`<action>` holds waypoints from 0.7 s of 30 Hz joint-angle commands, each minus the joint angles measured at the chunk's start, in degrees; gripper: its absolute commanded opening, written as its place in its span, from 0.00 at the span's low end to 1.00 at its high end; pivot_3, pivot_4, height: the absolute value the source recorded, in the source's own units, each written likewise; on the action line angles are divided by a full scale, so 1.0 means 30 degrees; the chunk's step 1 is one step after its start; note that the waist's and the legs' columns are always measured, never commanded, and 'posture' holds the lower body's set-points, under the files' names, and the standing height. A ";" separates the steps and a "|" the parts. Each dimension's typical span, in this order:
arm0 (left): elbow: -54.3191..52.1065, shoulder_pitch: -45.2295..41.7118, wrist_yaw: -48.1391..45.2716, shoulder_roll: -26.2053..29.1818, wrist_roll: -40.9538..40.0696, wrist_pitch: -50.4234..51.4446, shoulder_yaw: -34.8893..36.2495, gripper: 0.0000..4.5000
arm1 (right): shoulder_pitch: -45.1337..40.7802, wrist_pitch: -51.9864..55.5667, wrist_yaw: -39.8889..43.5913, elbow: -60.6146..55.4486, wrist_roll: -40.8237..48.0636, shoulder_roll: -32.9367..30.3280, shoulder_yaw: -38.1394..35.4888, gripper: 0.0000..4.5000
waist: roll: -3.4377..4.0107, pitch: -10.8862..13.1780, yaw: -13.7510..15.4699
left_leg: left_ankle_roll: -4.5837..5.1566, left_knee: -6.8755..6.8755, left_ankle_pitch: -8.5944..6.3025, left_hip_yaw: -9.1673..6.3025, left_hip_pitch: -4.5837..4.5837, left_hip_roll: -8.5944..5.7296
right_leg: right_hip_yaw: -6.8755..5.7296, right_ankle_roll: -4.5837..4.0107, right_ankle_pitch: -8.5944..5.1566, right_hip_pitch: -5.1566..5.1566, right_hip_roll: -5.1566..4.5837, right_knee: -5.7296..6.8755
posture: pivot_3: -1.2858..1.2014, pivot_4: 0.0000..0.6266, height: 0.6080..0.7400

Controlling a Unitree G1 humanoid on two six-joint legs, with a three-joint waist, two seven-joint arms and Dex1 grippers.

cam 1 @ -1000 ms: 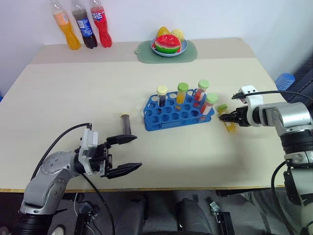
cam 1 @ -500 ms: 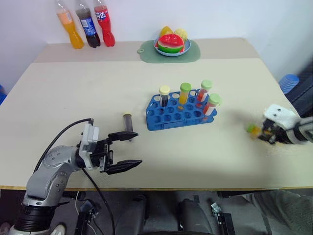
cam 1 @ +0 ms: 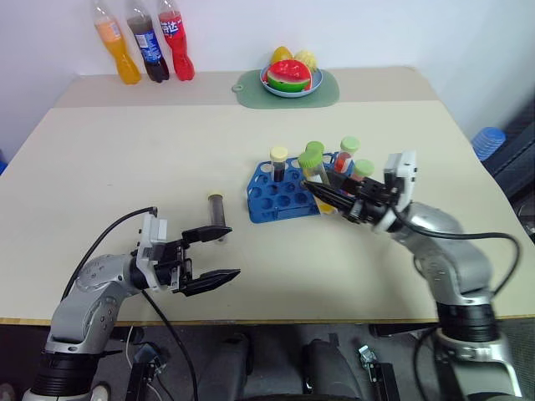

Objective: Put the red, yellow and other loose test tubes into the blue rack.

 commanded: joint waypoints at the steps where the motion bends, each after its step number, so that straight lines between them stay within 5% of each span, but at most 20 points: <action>1: -0.0231 0.0396 0.0358 -0.0154 -0.0254 -0.0349 0.0735 1.00 | -0.0561 -0.4125 -0.1361 0.2267 -0.2081 0.1580 0.0305 0.23 | 0.0001 -0.0001 -0.0134 | -0.0003 0.0001 0.0002 0.0004 0.0003 -0.0001 | 0.0004 0.0003 0.0003 -0.0002 0.0003 0.0001 | 0.52 0.24 1.00; 10: -0.0597 0.0644 0.1106 -0.0331 -0.0450 -0.0394 0.1133 1.00 | -0.2422 -1.1171 -0.4393 0.9847 -0.5751 0.3559 0.0419 0.23 | 0.0013 -0.0001 -0.0253 | -0.0048 -0.0034 0.0029 0.0024 0.0049 0.0031 | 0.0024 -0.0025 0.0019 -0.0021 0.0043 0.0044 | 0.52 0.24 1.00; 21: -0.0451 0.0823 0.1668 -0.0621 -0.0538 -0.0295 0.1258 1.00 | -0.2445 -1.5205 -0.4712 1.3218 -0.5916 0.4689 0.0642 0.23 | 0.0014 -0.0012 -0.0269 | -0.0047 -0.0032 0.0030 0.0037 0.0141 0.0042 | 0.0041 -0.0041 0.0032 0.0040 0.0052 0.0057 | 0.52 0.24 1.00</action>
